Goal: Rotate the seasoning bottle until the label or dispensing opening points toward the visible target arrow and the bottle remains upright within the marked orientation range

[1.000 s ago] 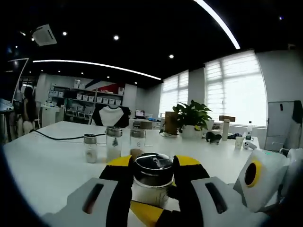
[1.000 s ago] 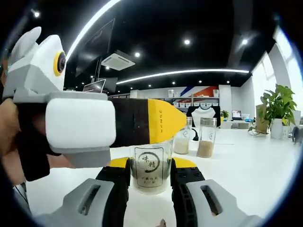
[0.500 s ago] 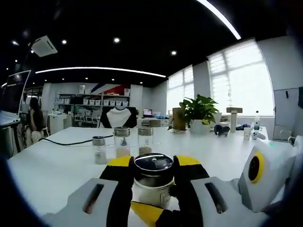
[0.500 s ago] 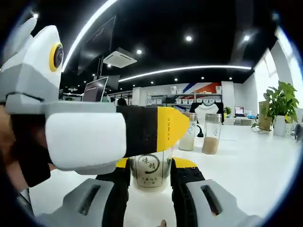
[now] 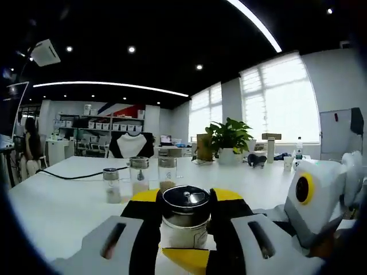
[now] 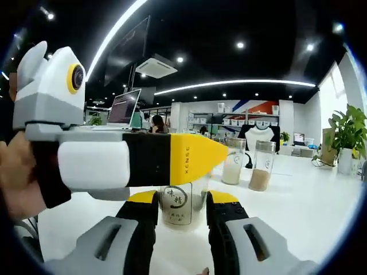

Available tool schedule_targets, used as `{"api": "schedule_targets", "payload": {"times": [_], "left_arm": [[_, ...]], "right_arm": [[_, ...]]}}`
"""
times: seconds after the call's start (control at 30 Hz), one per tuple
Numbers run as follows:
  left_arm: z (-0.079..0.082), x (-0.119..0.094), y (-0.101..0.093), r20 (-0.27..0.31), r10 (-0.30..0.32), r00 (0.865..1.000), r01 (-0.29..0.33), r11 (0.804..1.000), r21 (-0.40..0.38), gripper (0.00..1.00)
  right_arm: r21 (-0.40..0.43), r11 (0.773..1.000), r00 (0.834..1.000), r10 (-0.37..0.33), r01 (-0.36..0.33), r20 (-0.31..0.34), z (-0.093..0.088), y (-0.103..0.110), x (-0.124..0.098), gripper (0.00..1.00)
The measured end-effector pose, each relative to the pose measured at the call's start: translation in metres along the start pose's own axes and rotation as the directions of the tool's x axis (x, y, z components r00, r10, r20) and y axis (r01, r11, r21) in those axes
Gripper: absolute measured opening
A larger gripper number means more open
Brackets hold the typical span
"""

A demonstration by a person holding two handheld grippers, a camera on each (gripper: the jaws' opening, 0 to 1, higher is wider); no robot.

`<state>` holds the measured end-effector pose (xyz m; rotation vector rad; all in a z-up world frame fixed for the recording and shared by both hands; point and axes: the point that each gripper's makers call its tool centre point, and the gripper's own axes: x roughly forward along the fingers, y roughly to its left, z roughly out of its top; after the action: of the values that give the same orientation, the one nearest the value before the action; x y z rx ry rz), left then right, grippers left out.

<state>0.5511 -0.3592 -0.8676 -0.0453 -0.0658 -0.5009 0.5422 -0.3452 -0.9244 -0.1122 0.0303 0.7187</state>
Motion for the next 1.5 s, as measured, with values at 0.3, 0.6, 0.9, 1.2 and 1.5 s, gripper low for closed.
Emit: {"api": "schedule_targets", "payload": {"times": [0.3, 0.6, 0.9, 1.2, 1.5], "left_arm": [[0.011, 0.000, 0.016, 0.023, -0.028, 0.999, 0.027, 0.999, 0.043, 0.34], [0.007, -0.001, 0.037, -0.012, -0.058, 0.998, 0.058, 0.997, 0.041, 0.34], [-0.003, -0.010, 0.057, -0.020, -0.042, 0.999, 0.041, 0.999, -0.015, 0.34], [-0.014, -0.019, 0.082, -0.049, -0.008, 0.999, 0.011, 0.998, 0.062, 0.34], [-0.022, -0.028, 0.095, -0.057, -0.006, 0.998, 0.008, 1.000, 0.029, 0.35]], "right_arm": [[0.092, 0.996, 1.000, 0.003, -0.003, 0.007, 0.002, -0.007, -0.013, 0.40], [0.092, 0.995, 0.998, -0.046, 0.042, 0.036, 0.016, -0.023, -0.022, 0.40], [0.084, 0.994, 0.997, -0.072, 0.069, 0.032, 0.013, -0.029, -0.023, 0.39], [0.104, 0.991, 0.996, -0.084, 0.079, 0.040, 0.013, -0.032, -0.026, 0.39], [0.141, 0.985, 0.995, -0.100, 0.096, 0.023, 0.011, -0.043, -0.031, 0.44]]}}
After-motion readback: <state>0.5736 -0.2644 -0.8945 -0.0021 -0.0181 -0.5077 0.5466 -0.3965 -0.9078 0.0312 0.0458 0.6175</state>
